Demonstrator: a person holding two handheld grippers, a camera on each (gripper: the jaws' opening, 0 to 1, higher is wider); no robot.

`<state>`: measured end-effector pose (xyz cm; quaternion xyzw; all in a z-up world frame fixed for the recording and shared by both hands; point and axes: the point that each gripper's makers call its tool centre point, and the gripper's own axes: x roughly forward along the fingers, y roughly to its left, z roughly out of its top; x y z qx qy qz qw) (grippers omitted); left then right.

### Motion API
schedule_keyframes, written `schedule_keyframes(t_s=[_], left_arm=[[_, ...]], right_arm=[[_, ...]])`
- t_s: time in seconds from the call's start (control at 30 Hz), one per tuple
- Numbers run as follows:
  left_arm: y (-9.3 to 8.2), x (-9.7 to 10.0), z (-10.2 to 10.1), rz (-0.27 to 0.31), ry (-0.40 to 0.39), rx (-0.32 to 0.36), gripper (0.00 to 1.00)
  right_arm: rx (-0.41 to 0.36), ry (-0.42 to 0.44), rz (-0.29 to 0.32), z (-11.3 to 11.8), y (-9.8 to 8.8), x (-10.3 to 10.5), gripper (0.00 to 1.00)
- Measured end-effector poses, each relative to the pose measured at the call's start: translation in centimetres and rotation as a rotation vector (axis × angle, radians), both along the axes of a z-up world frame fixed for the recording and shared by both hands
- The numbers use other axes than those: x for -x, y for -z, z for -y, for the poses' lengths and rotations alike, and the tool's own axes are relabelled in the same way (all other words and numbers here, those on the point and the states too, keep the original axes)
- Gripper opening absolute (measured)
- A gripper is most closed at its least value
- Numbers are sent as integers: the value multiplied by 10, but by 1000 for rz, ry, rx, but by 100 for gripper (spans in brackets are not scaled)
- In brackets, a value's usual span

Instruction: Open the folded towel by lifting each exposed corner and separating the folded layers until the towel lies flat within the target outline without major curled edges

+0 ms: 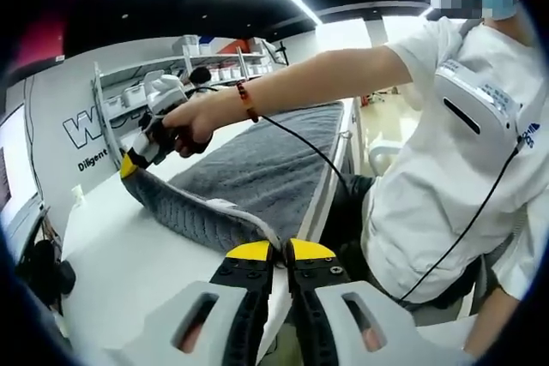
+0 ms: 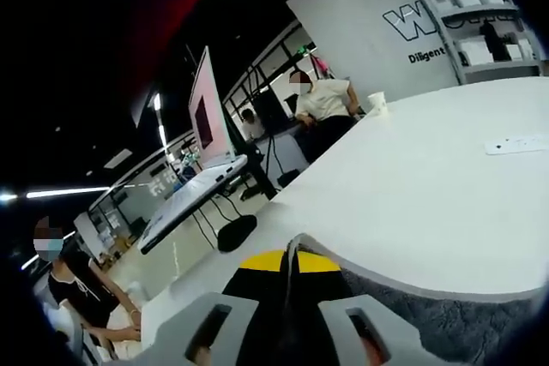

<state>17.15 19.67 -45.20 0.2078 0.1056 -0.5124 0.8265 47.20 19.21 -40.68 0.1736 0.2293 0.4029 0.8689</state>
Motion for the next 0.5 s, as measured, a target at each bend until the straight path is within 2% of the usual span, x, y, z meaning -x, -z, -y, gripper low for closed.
schedule_keyframes(t_s=[0.5], left_arm=[[3,2,-12,-23,-29,6,4]], right_arm=[[-23,-21,4,-15,3,-2,0]])
